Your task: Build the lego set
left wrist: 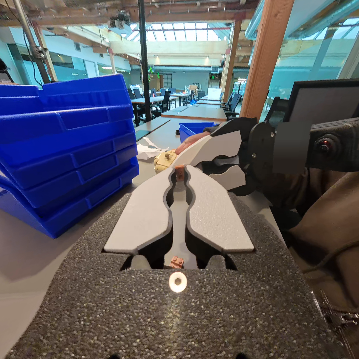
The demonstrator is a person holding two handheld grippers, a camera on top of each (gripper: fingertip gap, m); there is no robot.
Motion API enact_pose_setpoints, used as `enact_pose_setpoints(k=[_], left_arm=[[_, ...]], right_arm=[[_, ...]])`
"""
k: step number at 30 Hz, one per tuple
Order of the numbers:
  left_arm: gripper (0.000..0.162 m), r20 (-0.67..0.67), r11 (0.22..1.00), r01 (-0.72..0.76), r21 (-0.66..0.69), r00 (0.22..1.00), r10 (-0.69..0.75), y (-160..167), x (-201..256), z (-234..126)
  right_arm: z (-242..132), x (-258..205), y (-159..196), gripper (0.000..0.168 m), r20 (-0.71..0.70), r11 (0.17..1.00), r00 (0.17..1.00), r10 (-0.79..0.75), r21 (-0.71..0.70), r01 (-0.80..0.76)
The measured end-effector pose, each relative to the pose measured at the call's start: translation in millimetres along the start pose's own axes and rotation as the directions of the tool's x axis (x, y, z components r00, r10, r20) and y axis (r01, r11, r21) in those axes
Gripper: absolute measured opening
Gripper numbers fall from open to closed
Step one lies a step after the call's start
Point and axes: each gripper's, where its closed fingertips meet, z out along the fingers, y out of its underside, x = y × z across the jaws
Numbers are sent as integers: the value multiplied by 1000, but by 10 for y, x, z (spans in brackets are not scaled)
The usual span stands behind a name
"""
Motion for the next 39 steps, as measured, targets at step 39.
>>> enact_pose_setpoints(k=[39], left_arm=[[7,31,999,-45,29,999,44,-16,22,10]], right_arm=[[-5,12,28,10,-86,993,989,-118,-31,116]])
